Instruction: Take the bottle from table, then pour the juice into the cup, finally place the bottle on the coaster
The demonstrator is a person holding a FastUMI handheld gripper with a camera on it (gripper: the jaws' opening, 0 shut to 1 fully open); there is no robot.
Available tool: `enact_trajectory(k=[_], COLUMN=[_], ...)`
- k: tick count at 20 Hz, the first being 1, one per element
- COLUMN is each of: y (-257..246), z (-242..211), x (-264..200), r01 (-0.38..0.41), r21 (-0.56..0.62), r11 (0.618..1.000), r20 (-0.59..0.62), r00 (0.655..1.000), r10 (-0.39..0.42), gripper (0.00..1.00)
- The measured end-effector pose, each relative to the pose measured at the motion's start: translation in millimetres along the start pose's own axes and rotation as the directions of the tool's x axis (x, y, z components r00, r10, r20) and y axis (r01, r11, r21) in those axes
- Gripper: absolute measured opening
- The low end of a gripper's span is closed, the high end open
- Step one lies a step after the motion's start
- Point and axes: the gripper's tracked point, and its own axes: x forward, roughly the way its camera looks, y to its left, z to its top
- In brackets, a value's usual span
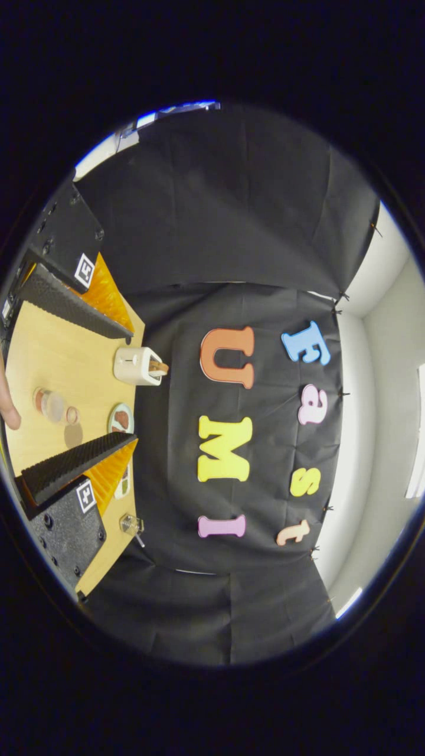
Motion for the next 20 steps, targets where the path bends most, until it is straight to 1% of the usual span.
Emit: enact_trajectory(k=[3,5,9,14,20], y=[-5,-4,-10,-12,-24], z=[-22,-31,-58,-100,-143], x=[6,10,16,30,43], r01=[0.018,0.013,0.044,0.063,0.123], r21=[0.01,0.003,0.03,0.009,0.044], r11=[1.0,1.0,0.999,0.998,0.991], r20=[-0.015,-0.008,0.012,-0.026,-0.016], r00=[1.0,1.0,0.999,0.998,0.992], r10=[-0.018,-0.013,-0.044,-0.063,-0.122], gripper=[1.0,1.0,1.0,1.0,1.0])
